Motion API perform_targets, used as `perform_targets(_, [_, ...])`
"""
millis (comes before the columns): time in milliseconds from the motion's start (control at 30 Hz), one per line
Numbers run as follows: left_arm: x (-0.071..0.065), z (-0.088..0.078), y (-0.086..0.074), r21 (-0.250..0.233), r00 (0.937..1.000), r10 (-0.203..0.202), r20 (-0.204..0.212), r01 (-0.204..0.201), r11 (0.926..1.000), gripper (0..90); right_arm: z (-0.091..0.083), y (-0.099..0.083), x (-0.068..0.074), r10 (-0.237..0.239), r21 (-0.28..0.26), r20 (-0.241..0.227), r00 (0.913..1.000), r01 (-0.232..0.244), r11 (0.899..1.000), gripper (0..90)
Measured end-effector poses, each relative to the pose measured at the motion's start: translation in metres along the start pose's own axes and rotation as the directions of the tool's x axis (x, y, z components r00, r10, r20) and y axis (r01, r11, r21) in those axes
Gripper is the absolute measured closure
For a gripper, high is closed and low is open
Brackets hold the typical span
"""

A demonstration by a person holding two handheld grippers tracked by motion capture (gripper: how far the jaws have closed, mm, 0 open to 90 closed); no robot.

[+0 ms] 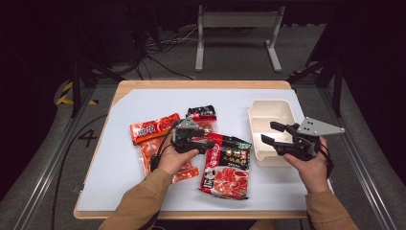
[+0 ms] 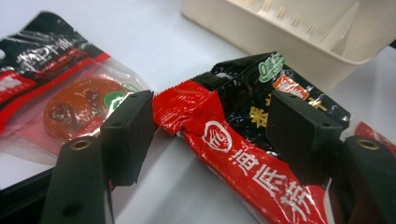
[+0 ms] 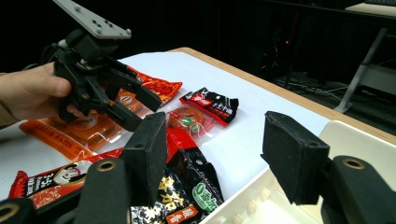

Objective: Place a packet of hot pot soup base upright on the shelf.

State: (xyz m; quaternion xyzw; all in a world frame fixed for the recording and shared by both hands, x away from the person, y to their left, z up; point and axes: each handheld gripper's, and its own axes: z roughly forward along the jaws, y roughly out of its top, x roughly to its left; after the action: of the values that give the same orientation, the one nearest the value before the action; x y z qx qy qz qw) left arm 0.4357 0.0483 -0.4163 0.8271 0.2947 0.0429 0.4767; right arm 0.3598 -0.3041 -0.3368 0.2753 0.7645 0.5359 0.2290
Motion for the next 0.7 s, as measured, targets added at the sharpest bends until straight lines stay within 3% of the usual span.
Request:
perform_targets(167, [0.0, 0.016, 0.004, 0.063, 0.9993, -0.014, -0.036, 0.016, 0.9979, 32.3, 0.0, 0.0, 0.0, 0.003, 0.001, -0.002, 1.0, -0.003, 1.0, 40.6])
perform_targets(300, [0.004, 0.023, 0.006, 0.11, 0.999, -0.02, -0.04, 0.024, 0.9936, 33.3, -0.001, -0.001, -0.001, 0.005, -0.002, -0.004, 1.0, -0.005, 1.0, 40.6])
perform_targets(467, [0.006, 0.029, 0.006, 0.137, 0.9981, -0.024, -0.056, 0.032, 0.9901, 33.3, -0.002, -0.001, -0.001, 0.011, -0.003, -0.004, 0.9999, -0.011, 1.0, 40.6])
perform_targets(700, [0.008, 0.036, 0.008, 0.17, 0.9988, -0.024, -0.043, 0.031, 0.985, 37.9, -0.004, -0.001, -0.002, 0.012, -0.002, -0.004, 0.9999, -0.012, 1.0, 40.5])
